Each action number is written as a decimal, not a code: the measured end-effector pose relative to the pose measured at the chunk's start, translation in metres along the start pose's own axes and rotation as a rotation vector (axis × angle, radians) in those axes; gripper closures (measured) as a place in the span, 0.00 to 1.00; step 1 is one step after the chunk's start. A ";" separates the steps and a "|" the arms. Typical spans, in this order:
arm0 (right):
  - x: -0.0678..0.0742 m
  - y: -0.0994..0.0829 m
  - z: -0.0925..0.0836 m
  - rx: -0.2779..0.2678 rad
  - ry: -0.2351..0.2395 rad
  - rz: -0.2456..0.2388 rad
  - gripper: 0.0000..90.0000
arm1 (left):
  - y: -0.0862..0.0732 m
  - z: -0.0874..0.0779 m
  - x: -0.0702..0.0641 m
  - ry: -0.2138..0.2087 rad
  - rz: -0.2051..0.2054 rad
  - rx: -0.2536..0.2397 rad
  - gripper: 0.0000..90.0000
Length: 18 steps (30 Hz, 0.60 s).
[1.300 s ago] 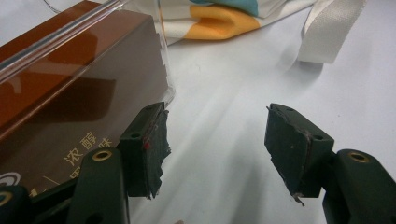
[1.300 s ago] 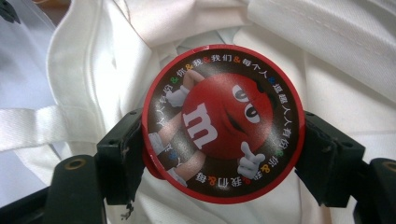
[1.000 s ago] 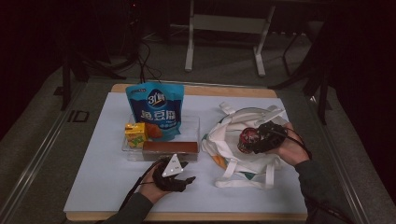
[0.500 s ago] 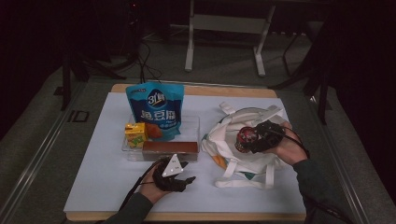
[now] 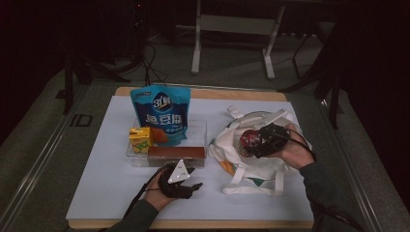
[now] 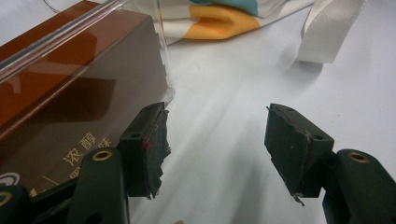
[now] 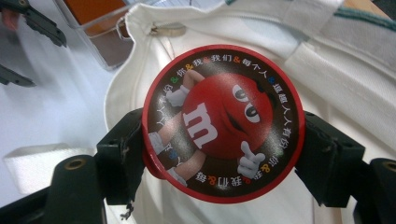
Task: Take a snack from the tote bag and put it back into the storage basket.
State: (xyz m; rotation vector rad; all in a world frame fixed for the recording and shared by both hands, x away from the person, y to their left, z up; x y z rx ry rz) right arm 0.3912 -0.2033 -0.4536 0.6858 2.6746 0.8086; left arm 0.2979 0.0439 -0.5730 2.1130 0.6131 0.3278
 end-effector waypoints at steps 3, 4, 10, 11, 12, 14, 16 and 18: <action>0.002 0.004 0.000 -0.005 0.003 -0.009 0.28 | 0.000 0.000 0.000 0.000 0.000 0.000 0.44; 0.002 0.005 -0.001 -0.004 0.005 -0.014 0.28 | 0.000 0.000 0.000 0.000 0.000 0.000 0.44; 0.005 0.012 -0.003 -0.011 0.011 -0.025 0.28 | 0.000 0.000 0.000 0.000 -0.002 -0.002 0.44; 0.006 0.014 -0.003 -0.013 0.012 -0.029 0.28 | 0.000 0.000 0.000 0.000 -0.003 -0.002 0.44; 0.006 0.015 -0.003 -0.015 0.015 -0.029 0.28 | 0.000 0.000 0.000 0.000 -0.003 -0.003 0.44; 0.006 0.016 -0.004 -0.015 0.015 -0.032 0.28 | 0.000 0.000 0.000 0.000 -0.001 -0.001 0.44; 0.008 0.021 -0.004 -0.020 0.018 -0.038 0.28 | 0.000 0.000 0.000 0.000 -0.001 -0.001 0.44; 0.009 0.022 -0.004 -0.019 0.019 -0.047 0.28 | 0.000 0.000 0.000 0.000 -0.001 -0.001 0.44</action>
Point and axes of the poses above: each handheld gripper's, and its own axes: z roughly forward along the jaws, y roughly out of its top, x roughly to its left, the point moved 6 cm from there along z, roughly forward along the jaws, and after that the axes turned 3 degrees about -z, right-handed, at the moved point
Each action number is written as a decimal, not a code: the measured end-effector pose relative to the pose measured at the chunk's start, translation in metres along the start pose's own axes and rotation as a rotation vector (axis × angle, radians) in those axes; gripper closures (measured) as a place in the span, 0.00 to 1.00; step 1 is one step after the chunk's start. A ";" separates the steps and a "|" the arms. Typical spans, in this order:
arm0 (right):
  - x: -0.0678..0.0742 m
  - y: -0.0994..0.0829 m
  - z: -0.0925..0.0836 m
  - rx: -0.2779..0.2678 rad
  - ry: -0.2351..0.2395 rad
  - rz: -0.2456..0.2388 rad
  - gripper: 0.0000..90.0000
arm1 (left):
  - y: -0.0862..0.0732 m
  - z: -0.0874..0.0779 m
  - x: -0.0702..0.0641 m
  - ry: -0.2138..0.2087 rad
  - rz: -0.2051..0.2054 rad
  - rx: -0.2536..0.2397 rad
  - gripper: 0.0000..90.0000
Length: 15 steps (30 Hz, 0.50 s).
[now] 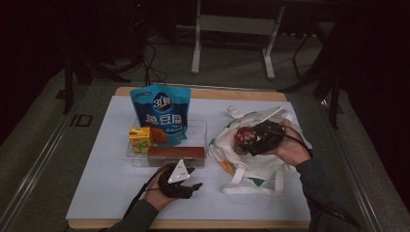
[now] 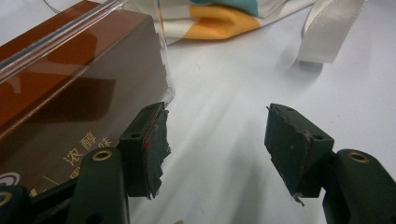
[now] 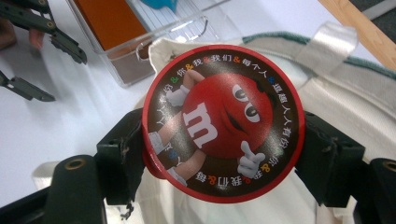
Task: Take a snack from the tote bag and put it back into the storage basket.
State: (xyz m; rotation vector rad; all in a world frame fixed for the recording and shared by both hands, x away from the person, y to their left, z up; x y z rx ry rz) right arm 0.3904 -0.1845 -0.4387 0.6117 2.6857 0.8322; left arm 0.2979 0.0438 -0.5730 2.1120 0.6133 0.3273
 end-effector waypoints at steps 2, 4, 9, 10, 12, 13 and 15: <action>0.002 0.005 0.000 -0.006 0.002 -0.009 0.28 | 0.000 0.000 0.000 0.000 -0.001 -0.001 0.44; 0.004 0.008 0.000 -0.010 0.005 -0.013 0.28 | 0.000 0.000 0.000 0.000 0.000 0.000 0.44; 0.006 0.016 -0.002 -0.026 0.007 -0.018 0.28 | 0.000 0.000 0.000 0.000 0.001 0.000 0.44; 0.007 0.017 -0.002 -0.026 0.009 -0.022 0.28 | 0.000 0.000 0.000 0.000 0.001 0.000 0.44; 0.008 0.019 -0.002 -0.025 0.010 -0.029 0.28 | 0.000 0.000 0.000 0.000 0.000 -0.001 0.44; 0.008 0.020 -0.003 -0.026 0.010 -0.031 0.28 | 0.000 0.000 0.000 -0.001 -0.001 -0.002 0.44; 0.009 0.022 -0.003 -0.028 0.011 -0.031 0.28 | 0.000 0.000 0.000 -0.001 -0.001 -0.001 0.44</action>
Point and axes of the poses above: each handheld gripper's, and its own axes: z roughly forward along the jaws, y roughly out of its top, x roughly to its left, the point moved 6 cm from there along z, roughly forward along the jaws, and after that the axes turned 3 degrees about -z, right-handed, at the moved point
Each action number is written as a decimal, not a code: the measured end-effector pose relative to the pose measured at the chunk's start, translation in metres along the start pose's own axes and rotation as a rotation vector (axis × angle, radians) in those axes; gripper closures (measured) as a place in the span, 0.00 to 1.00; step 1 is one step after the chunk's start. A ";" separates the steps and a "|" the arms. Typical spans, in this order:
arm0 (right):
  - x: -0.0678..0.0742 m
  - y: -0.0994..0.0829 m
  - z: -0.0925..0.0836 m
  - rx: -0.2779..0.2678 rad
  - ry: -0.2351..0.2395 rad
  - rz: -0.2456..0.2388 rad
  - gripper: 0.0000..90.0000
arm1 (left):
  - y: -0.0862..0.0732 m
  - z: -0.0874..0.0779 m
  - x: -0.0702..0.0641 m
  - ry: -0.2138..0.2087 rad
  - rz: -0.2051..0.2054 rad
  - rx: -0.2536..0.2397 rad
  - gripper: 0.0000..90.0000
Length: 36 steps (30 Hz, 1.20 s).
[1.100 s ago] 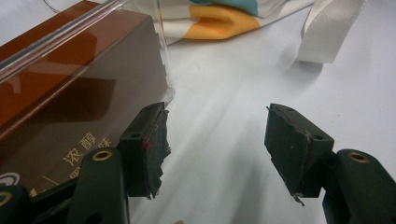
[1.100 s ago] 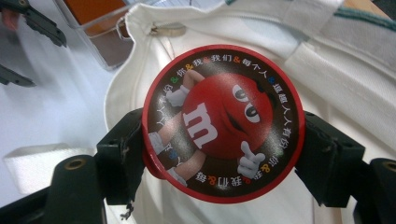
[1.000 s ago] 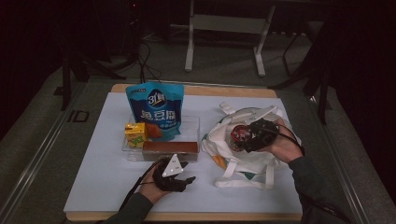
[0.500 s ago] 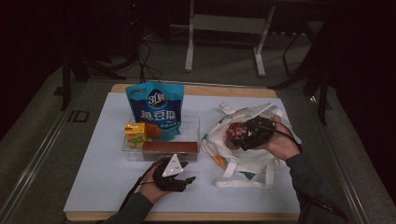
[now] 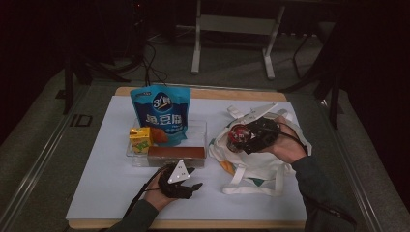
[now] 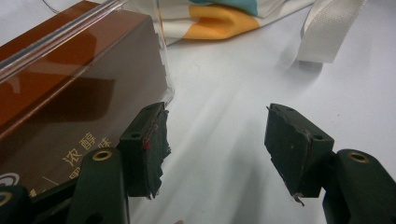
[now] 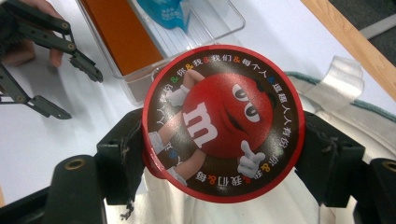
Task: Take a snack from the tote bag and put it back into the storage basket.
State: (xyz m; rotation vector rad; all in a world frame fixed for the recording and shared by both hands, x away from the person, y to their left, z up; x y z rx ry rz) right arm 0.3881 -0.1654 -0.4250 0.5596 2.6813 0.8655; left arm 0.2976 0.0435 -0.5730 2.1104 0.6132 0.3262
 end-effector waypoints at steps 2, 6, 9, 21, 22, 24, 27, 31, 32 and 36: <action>0.003 0.003 0.000 -0.001 0.012 -0.011 0.28 | 0.000 0.000 0.000 0.000 0.003 0.002 0.44; 0.008 0.008 0.002 0.002 0.022 -0.026 0.28 | 0.000 0.000 0.000 0.001 0.004 0.002 0.44; 0.010 0.010 0.003 -0.001 0.027 -0.031 0.28 | 0.000 0.000 0.000 0.001 0.004 0.002 0.44; 0.018 0.030 0.002 -0.032 0.036 -0.060 0.28 | 0.000 0.000 0.000 0.000 0.002 0.002 0.44; 0.018 0.032 0.002 -0.035 0.035 -0.060 0.28 | 0.000 0.000 0.000 0.000 0.002 0.002 0.44; 0.019 0.036 0.001 -0.041 0.036 -0.062 0.28 | 0.000 0.000 0.000 -0.001 0.002 0.004 0.44; 0.020 0.041 0.001 -0.048 0.036 -0.067 0.28 | 0.000 0.000 0.001 0.000 0.000 0.001 0.44; 0.022 0.047 0.003 -0.053 0.038 -0.071 0.28 | 0.000 -0.001 0.000 0.000 0.000 0.000 0.44; 0.022 0.048 0.003 -0.055 0.039 -0.073 0.28 | 0.000 -0.001 0.000 0.000 0.000 0.000 0.44; 0.023 0.053 0.005 -0.062 0.039 -0.074 0.28 | 0.000 -0.001 0.000 0.000 0.000 -0.002 0.44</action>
Point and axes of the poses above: each handheld gripper's, and its own axes: z roughly forward along the jaws, y roughly out of its top, x roughly to its left, the point moved 6 cm from there along z, roughly forward along the jaws, and after that the axes turned 3 degrees about -z, right-handed, at the moved point
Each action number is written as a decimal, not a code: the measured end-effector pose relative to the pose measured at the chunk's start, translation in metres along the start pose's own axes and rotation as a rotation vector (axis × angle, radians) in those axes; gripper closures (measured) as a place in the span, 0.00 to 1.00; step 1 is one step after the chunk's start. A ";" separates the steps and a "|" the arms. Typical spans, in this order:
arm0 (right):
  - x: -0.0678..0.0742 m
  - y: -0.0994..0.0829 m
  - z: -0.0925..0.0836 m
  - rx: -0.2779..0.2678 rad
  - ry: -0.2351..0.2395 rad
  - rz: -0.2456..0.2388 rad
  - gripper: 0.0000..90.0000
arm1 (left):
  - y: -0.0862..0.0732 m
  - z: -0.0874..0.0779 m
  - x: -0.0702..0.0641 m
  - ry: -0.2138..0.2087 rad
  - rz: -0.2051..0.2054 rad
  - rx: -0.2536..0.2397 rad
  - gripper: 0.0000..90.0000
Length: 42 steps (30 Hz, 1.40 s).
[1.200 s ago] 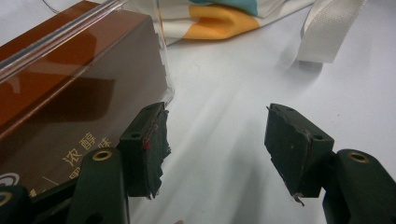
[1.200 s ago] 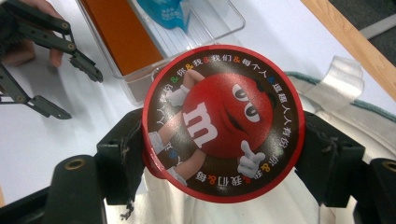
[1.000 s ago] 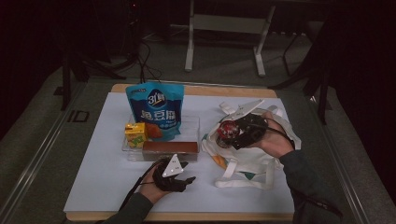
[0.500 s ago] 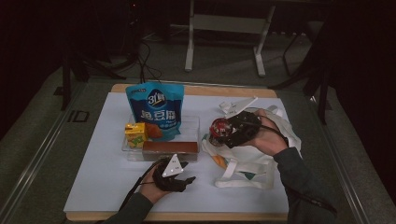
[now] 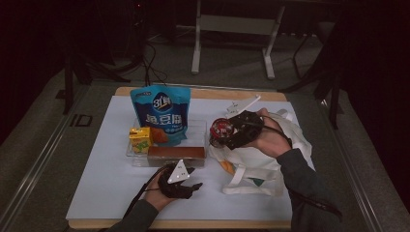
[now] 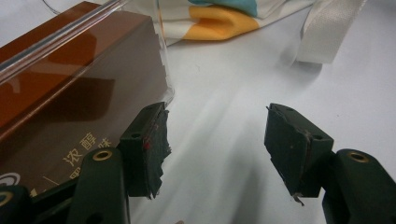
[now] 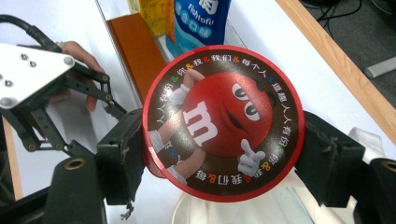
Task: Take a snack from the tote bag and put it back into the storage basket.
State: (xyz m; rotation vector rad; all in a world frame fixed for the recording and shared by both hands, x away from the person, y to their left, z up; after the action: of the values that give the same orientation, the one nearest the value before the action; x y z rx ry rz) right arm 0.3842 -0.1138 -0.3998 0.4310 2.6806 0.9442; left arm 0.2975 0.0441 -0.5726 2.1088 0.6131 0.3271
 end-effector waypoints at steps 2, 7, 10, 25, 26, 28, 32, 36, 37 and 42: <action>0.000 0.002 0.001 -0.007 0.002 0.003 0.28 | 0.000 0.000 0.000 0.000 0.000 0.000 0.44; 0.002 0.007 0.006 -0.018 0.007 0.007 0.28 | 0.000 0.000 0.000 -0.001 0.000 0.000 0.44; 0.003 0.010 0.008 -0.016 0.009 0.007 0.28 | 0.000 0.000 0.000 -0.001 -0.001 0.000 0.44; 0.000 0.019 0.018 -0.011 0.011 0.033 0.28 | 0.000 0.000 0.000 -0.001 -0.002 -0.001 0.44; 0.000 0.019 0.019 -0.012 0.012 0.027 0.28 | 0.000 0.000 0.000 -0.001 -0.002 -0.001 0.44; 0.000 0.020 0.021 -0.012 0.012 0.035 0.28 | 0.000 0.000 0.000 -0.001 -0.002 -0.001 0.44; 0.001 0.022 0.024 -0.014 0.016 0.048 0.28 | 0.000 0.000 0.000 -0.001 -0.002 -0.001 0.44; 0.001 0.024 0.026 -0.017 0.018 0.049 0.28 | 0.000 0.000 0.000 0.000 -0.001 -0.001 0.44; 0.002 0.025 0.027 -0.020 0.017 0.053 0.28 | 0.000 0.000 0.000 0.000 0.000 -0.001 0.44; 0.002 0.029 0.030 -0.028 0.017 0.064 0.28 | 0.000 0.000 0.000 0.000 -0.001 -0.001 0.44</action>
State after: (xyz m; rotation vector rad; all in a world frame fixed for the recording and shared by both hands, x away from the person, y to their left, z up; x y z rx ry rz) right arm 0.3984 -0.0747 -0.4040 0.5073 2.6799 1.0062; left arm 0.2977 0.0444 -0.5725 2.1075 0.6139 0.3263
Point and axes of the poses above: each handheld gripper's, and its own axes: z roughly forward along the jaws, y roughly out of its top, x roughly to its left, the point moved 6 cm from there along z, roughly forward along the jaws, and after that the axes turned 3 degrees about -z, right-handed, at the moved point
